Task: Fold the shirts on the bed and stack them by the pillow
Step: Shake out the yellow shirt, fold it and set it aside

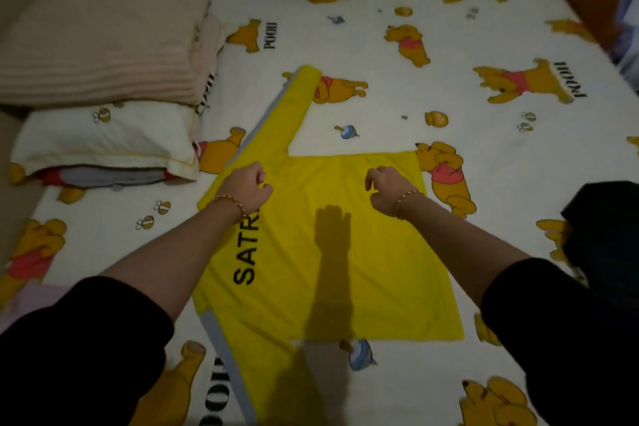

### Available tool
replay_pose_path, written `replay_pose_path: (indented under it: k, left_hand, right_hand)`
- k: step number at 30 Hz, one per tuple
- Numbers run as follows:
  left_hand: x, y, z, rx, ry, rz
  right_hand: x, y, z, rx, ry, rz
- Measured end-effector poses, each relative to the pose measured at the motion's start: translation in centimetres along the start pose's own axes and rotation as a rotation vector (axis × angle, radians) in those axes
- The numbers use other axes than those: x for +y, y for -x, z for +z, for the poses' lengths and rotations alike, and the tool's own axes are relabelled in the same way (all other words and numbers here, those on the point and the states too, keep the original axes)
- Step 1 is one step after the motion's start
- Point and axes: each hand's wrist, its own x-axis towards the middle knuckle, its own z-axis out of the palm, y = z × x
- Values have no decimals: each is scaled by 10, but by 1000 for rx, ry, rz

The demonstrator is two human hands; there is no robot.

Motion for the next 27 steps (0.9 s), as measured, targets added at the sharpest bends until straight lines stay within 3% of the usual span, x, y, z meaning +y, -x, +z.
replay_pose_path:
  k: [10, 18, 22, 27]
  left_hand:
    - [-63, -206, -6, 68, 53, -155]
    - [-111, -318, 44, 76, 188, -313]
    - [-130, -352, 66, 20, 198, -389]
    - [-124, -375, 77, -74, 346, -435]
  right_hand:
    - [-9, -245, -1, 24, -301, 86]
    - [-7, -393, 41, 19, -841, 392]
    - [5, -451, 55, -33, -1019, 508]
    - [-6, -484, 47, 9, -1431, 631]
